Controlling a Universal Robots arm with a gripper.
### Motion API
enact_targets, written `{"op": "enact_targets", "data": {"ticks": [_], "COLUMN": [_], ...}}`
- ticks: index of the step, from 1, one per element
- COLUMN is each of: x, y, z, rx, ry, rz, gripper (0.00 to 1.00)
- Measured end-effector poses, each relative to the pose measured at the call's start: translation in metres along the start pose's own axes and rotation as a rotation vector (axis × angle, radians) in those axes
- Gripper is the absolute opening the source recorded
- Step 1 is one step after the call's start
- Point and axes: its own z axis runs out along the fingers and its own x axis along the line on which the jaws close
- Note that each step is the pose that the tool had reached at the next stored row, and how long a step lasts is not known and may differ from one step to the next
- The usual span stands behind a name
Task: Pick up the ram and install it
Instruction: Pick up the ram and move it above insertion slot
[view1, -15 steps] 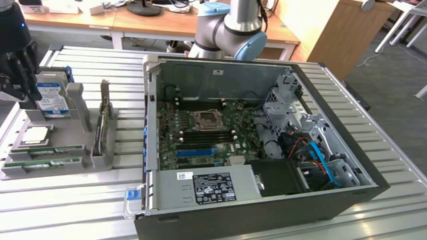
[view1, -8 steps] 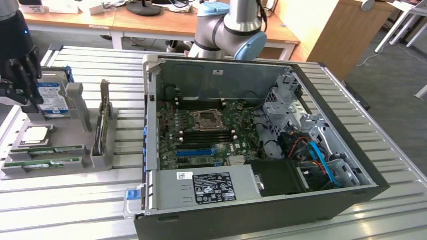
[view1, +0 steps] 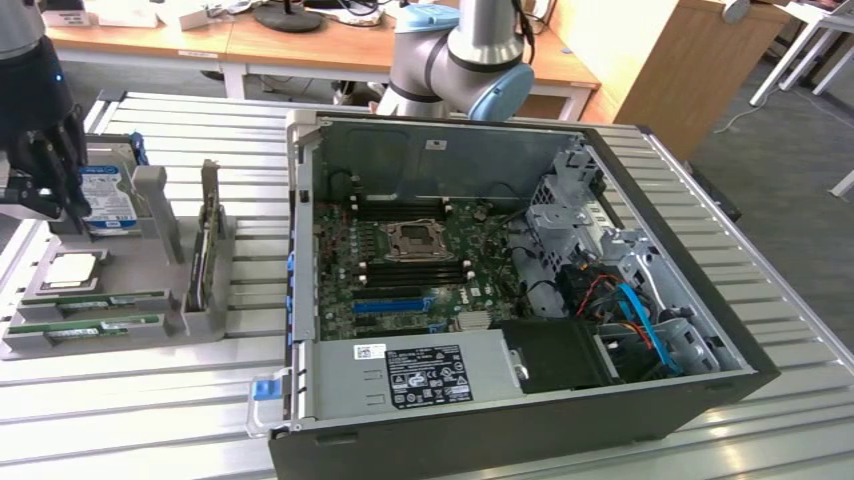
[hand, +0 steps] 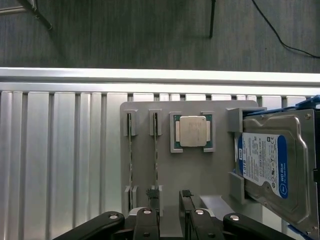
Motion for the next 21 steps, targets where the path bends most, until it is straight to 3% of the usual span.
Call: {"op": "enact_targets", "data": {"ticks": [21], "x": [0.001], "y": [-0.0012], "z": [0.0294], "rx": [-0.0002], "ry": [0.0005], "rz": [-0.012], "gripper": [0.30]}}
